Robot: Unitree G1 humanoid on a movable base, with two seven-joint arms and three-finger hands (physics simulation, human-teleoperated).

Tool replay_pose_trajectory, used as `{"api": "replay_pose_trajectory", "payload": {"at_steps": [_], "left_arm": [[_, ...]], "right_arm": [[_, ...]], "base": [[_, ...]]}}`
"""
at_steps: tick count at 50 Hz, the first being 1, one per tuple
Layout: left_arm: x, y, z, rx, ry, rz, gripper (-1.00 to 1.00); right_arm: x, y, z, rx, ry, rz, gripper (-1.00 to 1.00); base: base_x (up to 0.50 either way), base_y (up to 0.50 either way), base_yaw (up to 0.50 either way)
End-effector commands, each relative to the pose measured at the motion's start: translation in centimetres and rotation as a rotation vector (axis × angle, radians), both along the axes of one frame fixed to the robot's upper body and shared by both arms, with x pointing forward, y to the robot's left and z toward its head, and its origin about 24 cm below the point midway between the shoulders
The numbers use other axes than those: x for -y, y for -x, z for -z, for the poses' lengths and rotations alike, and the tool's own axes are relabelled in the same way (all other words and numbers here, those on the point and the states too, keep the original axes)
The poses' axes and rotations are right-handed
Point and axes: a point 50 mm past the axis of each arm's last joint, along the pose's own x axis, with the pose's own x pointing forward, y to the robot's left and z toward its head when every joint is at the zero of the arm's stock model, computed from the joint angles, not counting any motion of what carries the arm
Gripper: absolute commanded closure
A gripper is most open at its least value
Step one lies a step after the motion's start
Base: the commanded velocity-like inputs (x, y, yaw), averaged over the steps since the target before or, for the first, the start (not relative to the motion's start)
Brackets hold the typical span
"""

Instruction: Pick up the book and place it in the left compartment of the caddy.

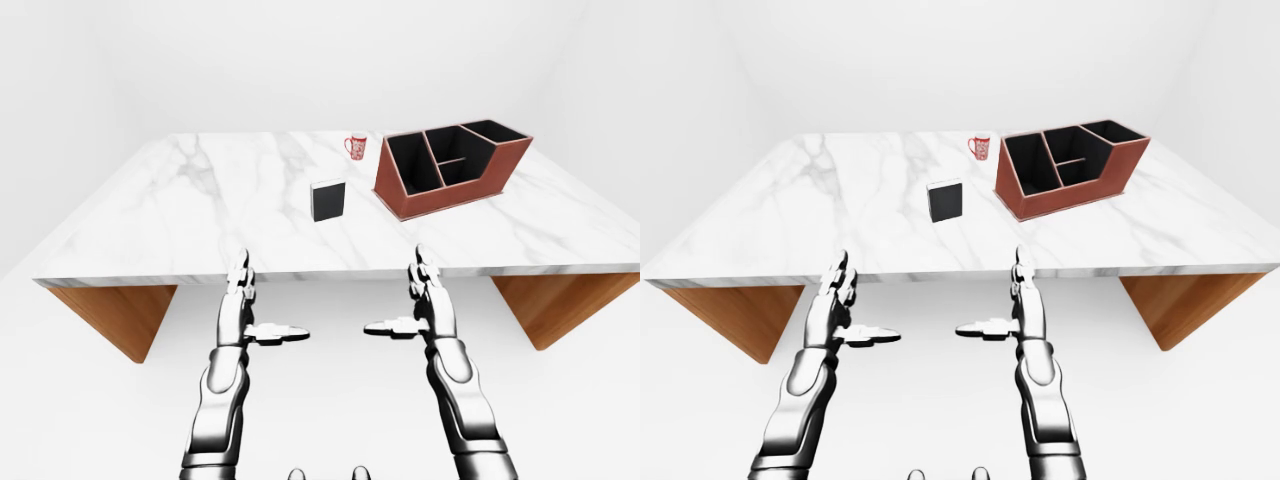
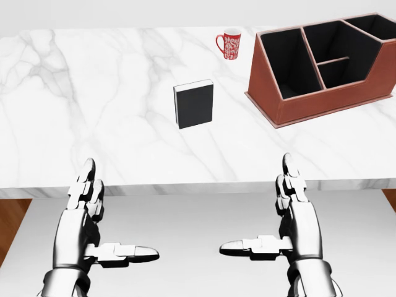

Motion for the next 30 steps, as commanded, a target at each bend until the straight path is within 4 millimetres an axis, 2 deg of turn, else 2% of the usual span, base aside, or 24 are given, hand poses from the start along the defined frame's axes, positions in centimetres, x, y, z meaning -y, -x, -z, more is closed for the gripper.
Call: {"api": "replay_pose_trajectory", "payload": {"at_steps": [1,12,30], "left_arm": [[-0.71,0.04,-0.08,0.012,0.004,0.002,-1.0],[-0.73,0.12,-0.15,0.013,0.006,-0.001,-1.0],[-0.78,0.05,-0.13,0.012,0.008,-0.004,-1.0]], "right_arm": [[1.16,-0.21,-0.11,-0.006,0.001,0.061,-1.0],[1.19,0.01,-0.19,0.008,-0.002,0.052,-1.0],[1.18,-0.02,-0.21,0.006,0.003,0.053,-1.0]], "base": [[0.0,0.0,0.0],[0.0,0.0,0.0],[0.49,0.0,0.0]]}}
